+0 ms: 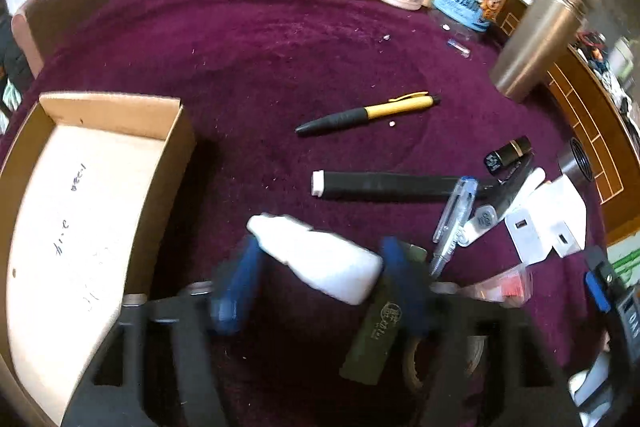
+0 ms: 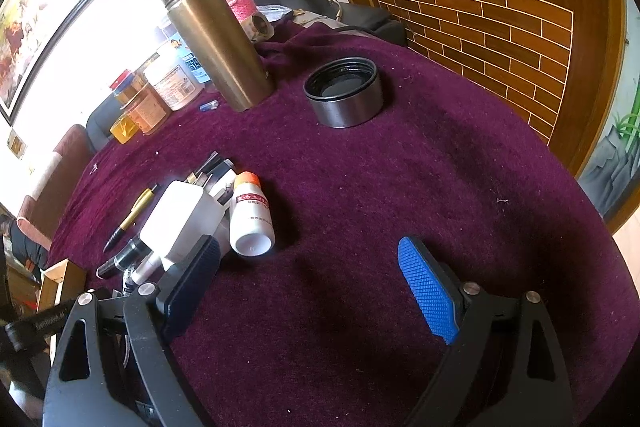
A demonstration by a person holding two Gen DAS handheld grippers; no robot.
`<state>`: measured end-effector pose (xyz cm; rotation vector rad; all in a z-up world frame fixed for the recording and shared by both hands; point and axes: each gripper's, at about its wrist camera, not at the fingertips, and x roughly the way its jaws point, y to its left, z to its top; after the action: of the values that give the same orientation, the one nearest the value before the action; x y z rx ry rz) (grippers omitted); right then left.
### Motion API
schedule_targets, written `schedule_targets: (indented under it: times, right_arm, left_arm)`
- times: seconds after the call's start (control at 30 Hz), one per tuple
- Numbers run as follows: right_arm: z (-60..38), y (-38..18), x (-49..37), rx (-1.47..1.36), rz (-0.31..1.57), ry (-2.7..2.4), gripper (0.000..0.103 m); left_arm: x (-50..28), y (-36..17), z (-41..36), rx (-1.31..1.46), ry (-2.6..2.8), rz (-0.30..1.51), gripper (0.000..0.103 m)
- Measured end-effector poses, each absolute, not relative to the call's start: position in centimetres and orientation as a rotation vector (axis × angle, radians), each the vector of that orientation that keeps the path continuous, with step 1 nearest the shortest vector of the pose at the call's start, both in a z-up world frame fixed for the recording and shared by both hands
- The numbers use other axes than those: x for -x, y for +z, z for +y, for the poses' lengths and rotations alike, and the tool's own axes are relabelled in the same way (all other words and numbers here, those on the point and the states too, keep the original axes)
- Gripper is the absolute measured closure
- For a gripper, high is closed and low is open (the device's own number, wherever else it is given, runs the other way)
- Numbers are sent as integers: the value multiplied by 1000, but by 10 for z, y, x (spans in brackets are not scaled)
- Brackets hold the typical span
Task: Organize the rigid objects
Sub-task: 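Carry the white bottle toward the cardboard box while the right tool grasps the black tape roll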
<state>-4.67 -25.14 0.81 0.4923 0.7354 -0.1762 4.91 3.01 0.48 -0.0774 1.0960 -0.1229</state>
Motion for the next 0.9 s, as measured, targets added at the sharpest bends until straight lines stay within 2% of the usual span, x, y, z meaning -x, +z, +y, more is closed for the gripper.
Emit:
schedule_targets:
  times: [0.2, 0.53, 0.67, 0.83, 0.87, 0.9]
  right_arm:
    - [-252, 8, 47, -487, 736, -179, 11]
    - [-250, 14, 51, -480, 743, -187, 11]
    - [-204, 43, 71, -387, 722, -28, 11]
    - [-121, 53, 68, -217, 831, 278, 13]
    - [-107, 53, 68, -169, 840, 312, 14]
    - [-91, 52, 68, -105, 845, 334, 21]
  left_arm:
    - [-28, 13, 47, 154, -210, 1075, 53]
    - [58, 76, 122, 275, -286, 874, 53]
    - [86, 87, 158, 240, -239, 804, 53]
    - [107, 84, 189, 260, -218, 757, 52]
    - [109, 83, 192, 268, -216, 754, 52]
    - [111, 81, 197, 279, -215, 752, 52]
